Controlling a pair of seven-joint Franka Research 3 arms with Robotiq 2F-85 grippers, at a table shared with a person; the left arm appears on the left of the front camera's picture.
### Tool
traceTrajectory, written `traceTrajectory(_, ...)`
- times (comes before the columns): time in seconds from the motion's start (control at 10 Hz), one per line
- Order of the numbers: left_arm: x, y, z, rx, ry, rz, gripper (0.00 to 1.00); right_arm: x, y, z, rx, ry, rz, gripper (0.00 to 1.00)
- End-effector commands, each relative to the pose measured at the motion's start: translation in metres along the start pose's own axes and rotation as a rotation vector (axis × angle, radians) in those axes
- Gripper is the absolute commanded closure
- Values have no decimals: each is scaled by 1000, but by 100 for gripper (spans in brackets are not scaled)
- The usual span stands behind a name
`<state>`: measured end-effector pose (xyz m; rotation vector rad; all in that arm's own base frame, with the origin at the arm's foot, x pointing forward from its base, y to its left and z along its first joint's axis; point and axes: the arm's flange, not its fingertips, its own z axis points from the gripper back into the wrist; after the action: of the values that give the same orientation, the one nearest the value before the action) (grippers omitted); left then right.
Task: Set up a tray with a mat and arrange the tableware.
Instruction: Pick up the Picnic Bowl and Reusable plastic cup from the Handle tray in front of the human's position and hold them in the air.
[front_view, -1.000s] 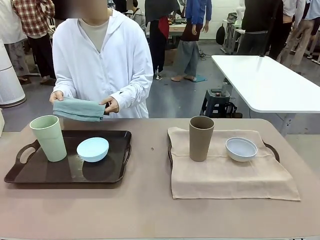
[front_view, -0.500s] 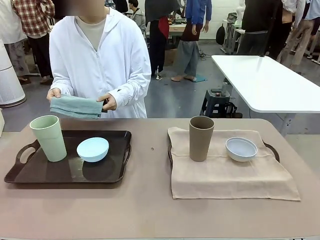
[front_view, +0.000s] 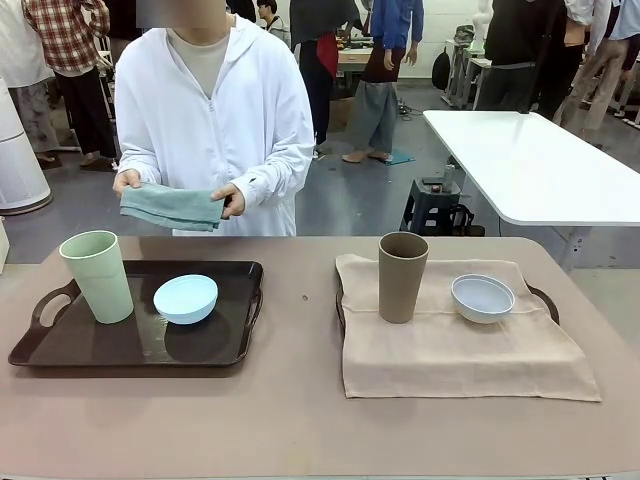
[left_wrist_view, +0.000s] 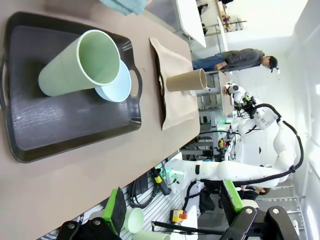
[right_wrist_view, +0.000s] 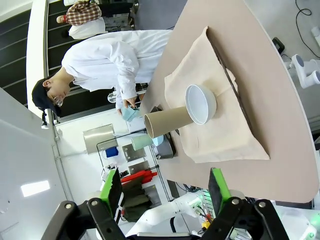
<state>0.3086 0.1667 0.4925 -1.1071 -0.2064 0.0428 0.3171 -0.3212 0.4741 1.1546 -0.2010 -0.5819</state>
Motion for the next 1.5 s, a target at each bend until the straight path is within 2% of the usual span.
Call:
traceTrajectory(0.0,0,-1,1,-20,-7,0,0,1,-1,0,4,2,0,9)
traceTrajectory(0.4,0,0,0,0,0,0,0,0,0,0,0,0,0,9)
traceTrajectory(0.5,7,-7,12,123,-74,-107,0,-4,12,3,0,-18,22,9)
traceTrajectory(0.6,25,-25,15,308,-130,-227,0,-12,40,-8,-44,-18,60,9)
traceTrajectory(0.9,37,-80,5,558,-43,-478,0,-34,119,-47,-148,21,142,9)
traceTrajectory(1.1,31,-113,-8,648,113,-677,0,-56,172,-89,-235,60,192,9)
traceTrajectory(1.2,30,-120,-16,688,142,-721,0,-66,189,-104,-255,77,212,9)
traceTrajectory(1.4,26,-135,-43,728,278,-826,0,-101,231,-150,-354,78,277,9)
